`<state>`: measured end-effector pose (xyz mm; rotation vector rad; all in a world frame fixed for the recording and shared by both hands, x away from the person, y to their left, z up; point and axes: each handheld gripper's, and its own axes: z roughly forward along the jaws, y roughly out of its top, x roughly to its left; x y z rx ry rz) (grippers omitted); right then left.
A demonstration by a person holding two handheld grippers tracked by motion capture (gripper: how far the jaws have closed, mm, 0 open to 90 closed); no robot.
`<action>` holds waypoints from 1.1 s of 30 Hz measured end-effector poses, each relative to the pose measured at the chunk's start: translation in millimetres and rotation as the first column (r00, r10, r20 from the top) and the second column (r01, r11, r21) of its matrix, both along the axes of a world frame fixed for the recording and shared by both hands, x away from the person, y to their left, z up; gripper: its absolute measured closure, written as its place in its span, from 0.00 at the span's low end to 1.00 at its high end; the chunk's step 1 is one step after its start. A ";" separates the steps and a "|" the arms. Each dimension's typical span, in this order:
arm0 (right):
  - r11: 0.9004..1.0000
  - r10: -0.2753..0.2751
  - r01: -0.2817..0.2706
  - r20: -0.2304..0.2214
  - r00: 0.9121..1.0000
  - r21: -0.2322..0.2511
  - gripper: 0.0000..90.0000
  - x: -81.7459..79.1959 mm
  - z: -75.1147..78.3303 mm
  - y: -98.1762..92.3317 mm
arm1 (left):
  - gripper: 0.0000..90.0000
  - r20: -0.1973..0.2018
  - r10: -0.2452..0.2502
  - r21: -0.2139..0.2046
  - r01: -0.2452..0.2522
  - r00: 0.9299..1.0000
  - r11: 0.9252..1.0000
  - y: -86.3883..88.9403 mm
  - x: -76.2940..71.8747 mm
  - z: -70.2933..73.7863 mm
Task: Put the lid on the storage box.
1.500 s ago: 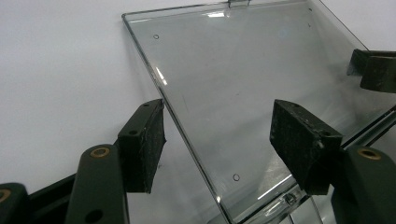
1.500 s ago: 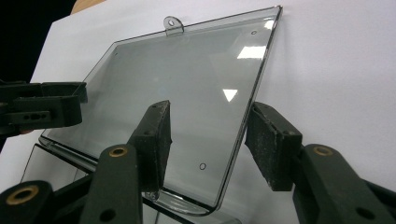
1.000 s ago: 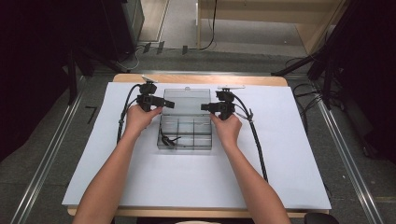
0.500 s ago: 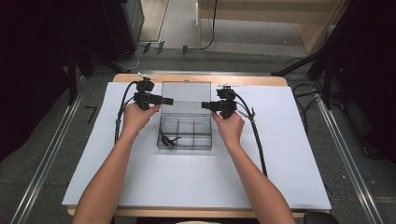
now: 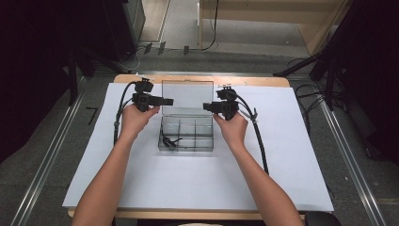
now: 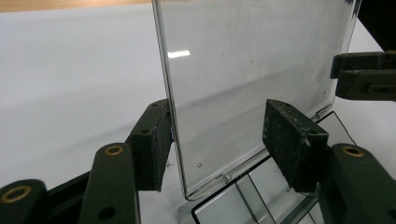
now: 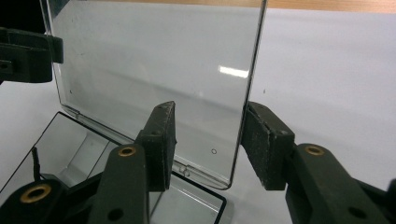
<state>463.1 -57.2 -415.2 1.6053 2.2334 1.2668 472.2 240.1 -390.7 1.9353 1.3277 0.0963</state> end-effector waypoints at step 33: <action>0.995 0.072 -0.067 0.065 0.995 -0.068 0.70 -18.8 17.8 -4.3 | 0.63 0.062 -0.047 0.044 0.044 0.997 0.998 2.2 -23.0 14.0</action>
